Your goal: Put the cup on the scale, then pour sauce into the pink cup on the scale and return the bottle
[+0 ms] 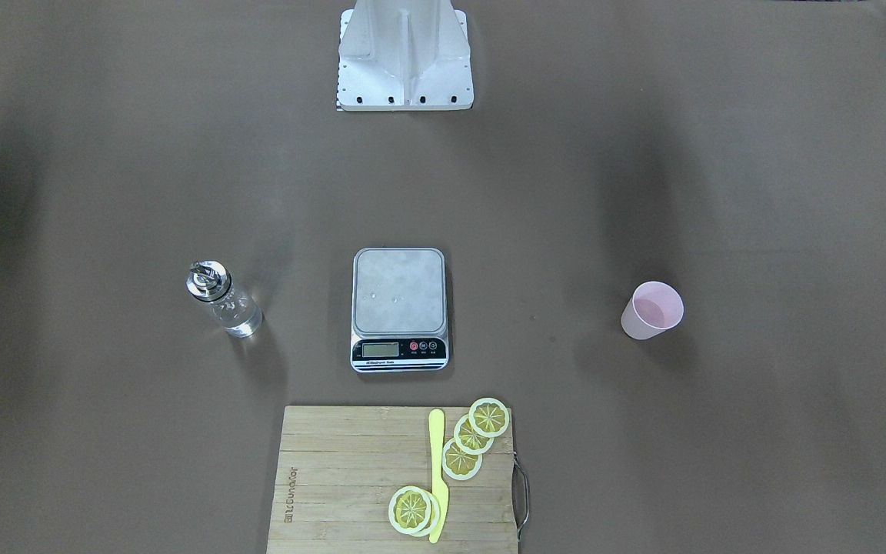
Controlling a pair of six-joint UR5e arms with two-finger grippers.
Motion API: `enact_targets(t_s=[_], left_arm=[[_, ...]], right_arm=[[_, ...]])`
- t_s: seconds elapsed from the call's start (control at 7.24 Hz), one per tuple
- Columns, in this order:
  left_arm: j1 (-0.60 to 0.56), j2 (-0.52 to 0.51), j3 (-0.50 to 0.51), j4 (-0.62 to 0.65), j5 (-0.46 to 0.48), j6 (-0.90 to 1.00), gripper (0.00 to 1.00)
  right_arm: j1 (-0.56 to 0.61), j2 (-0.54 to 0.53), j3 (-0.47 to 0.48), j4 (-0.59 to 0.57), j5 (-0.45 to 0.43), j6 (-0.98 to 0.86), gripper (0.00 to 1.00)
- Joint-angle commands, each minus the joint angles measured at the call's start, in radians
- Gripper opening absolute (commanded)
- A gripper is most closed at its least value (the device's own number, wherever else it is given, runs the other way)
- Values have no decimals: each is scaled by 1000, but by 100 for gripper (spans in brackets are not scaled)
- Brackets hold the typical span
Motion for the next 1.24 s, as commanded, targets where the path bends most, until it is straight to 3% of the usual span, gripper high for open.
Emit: enact_targets(t_s=[0.0,0.41,0.55,0.83,0.97,1.11], left_arm=[[2,-6,-5,-2,4,-44,98],[72,-34,-4,-47,8,-73,99],[83,-38,5,-53,-5,-169,100],[165,-137,1,-53,2,-384,100],[292,-214,8,-42,7,-412,99],[374,-318,10,-41,46,-570,99]], right_arm=[[0,-2,0,-2,21,0,100],[1,-6,0,-2,46,0,100],[2,-15,0,1,44,0,100],[2,-25,0,3,44,0,100],[2,-32,2,4,44,0,100],[0,-32,0,6,43,0,100]])
